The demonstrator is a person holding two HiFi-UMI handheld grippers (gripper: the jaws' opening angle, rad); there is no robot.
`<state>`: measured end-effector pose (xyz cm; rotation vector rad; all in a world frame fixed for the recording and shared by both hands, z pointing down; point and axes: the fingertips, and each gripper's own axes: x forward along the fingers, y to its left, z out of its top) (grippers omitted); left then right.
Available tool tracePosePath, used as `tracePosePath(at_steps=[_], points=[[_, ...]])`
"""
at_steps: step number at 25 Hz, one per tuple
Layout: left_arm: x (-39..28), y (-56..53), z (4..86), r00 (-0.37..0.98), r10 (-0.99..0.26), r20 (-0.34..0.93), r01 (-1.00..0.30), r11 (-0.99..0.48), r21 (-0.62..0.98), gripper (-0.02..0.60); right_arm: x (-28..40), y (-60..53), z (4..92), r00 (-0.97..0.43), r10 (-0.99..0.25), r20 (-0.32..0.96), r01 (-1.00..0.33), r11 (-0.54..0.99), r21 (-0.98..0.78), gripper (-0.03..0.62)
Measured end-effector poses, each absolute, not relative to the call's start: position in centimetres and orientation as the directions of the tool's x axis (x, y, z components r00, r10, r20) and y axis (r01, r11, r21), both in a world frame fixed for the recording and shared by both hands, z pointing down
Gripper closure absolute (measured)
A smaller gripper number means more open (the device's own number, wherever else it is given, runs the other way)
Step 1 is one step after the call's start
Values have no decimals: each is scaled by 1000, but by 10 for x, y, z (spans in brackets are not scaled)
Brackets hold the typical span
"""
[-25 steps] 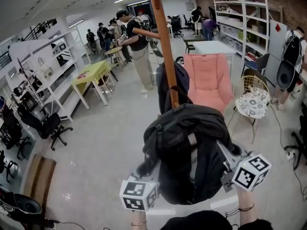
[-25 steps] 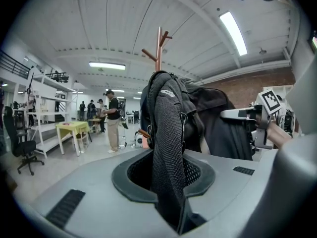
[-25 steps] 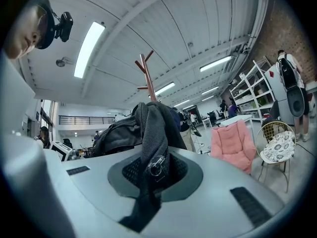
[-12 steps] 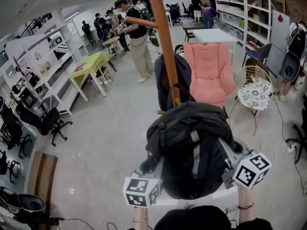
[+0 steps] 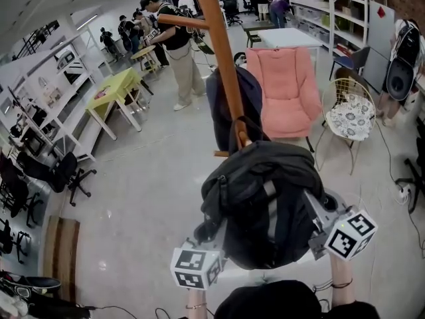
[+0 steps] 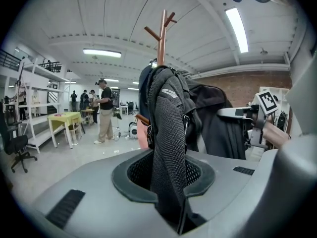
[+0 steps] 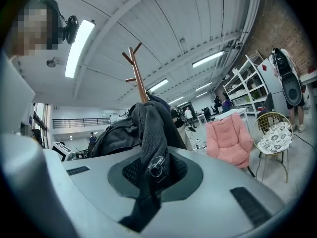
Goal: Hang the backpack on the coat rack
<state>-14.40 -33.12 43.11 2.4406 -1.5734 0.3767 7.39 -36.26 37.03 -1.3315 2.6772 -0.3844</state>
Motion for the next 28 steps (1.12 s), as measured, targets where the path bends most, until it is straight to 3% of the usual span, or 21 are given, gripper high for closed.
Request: tracePosePath(at_steps=[28], points=[[-144,-343,494,379,-823,423,-924,-363,122,489,73,-387,427,-609,-787,105,-772,556,-310,560]])
